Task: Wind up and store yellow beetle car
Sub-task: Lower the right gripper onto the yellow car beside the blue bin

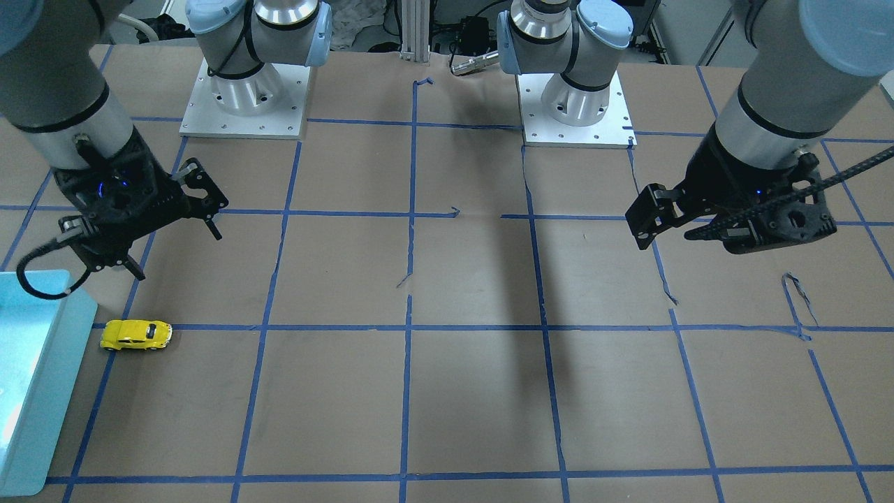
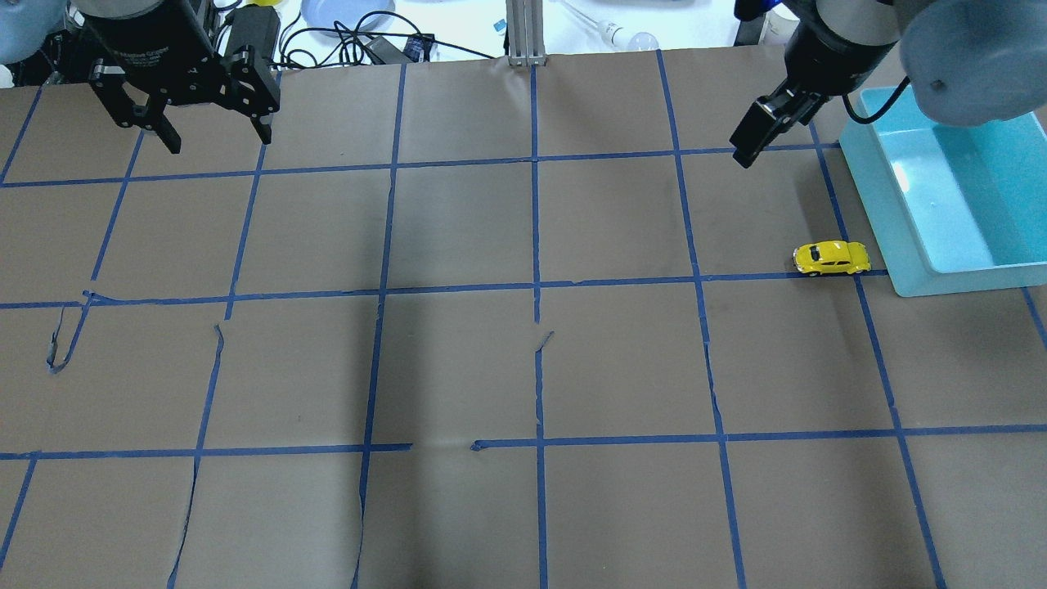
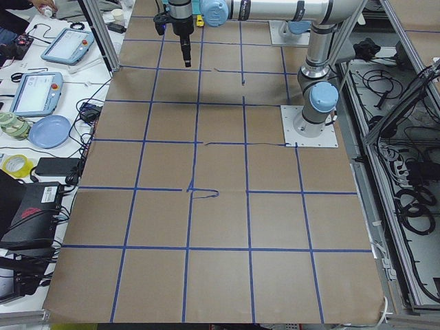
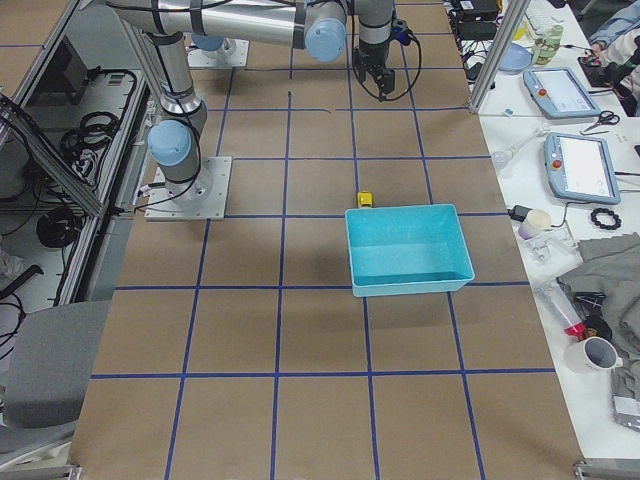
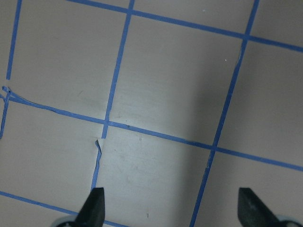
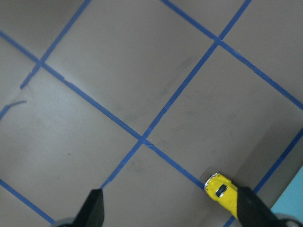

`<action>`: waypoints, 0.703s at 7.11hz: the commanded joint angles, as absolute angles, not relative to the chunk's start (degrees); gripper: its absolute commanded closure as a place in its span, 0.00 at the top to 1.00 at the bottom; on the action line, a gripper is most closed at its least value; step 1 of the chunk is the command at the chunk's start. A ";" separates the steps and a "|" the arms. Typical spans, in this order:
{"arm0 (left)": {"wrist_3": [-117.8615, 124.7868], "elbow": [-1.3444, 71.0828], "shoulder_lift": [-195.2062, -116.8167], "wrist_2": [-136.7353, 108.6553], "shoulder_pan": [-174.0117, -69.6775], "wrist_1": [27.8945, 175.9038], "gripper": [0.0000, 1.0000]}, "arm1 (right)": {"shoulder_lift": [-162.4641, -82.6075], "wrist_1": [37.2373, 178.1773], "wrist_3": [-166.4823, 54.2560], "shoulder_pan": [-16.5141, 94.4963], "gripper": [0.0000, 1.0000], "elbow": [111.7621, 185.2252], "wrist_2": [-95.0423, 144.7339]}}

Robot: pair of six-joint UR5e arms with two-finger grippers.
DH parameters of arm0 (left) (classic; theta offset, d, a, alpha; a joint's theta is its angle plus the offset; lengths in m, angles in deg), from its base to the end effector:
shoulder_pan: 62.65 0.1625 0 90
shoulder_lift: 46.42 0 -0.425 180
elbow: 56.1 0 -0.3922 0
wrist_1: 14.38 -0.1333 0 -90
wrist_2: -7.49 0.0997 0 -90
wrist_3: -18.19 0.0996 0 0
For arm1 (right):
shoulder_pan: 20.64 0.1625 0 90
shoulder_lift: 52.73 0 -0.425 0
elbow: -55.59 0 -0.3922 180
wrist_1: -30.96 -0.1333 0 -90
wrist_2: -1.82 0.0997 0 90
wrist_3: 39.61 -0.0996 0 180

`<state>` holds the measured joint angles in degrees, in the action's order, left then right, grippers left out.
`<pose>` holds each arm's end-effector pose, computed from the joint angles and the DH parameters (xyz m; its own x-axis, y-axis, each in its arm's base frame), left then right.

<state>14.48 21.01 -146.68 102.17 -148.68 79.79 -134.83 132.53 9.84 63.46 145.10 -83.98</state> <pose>-0.0858 -0.5718 0.4968 -0.9879 -0.1312 -0.0831 -0.1334 0.9908 0.0215 0.0829 -0.5655 0.4410 -0.7232 -0.6906 0.0076 -0.6875 0.7188 -0.1027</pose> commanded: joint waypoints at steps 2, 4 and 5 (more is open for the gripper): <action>15.29 22.99 -145.39 101.71 -153.96 80.10 1.00 | -126.58 136.75 53.61 53.58 1.00 146.73 -84.58; 22.11 23.70 -145.21 101.36 -153.44 80.01 1.00 | -124.98 142.45 69.83 48.82 1.00 152.40 -85.27; 22.23 23.88 -145.21 101.62 -153.09 79.93 1.00 | -124.71 151.11 71.20 48.45 1.00 157.14 -85.54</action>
<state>20.61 23.58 -145.25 101.51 -153.44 80.01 -125.28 142.48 65.85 50.01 151.85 -85.24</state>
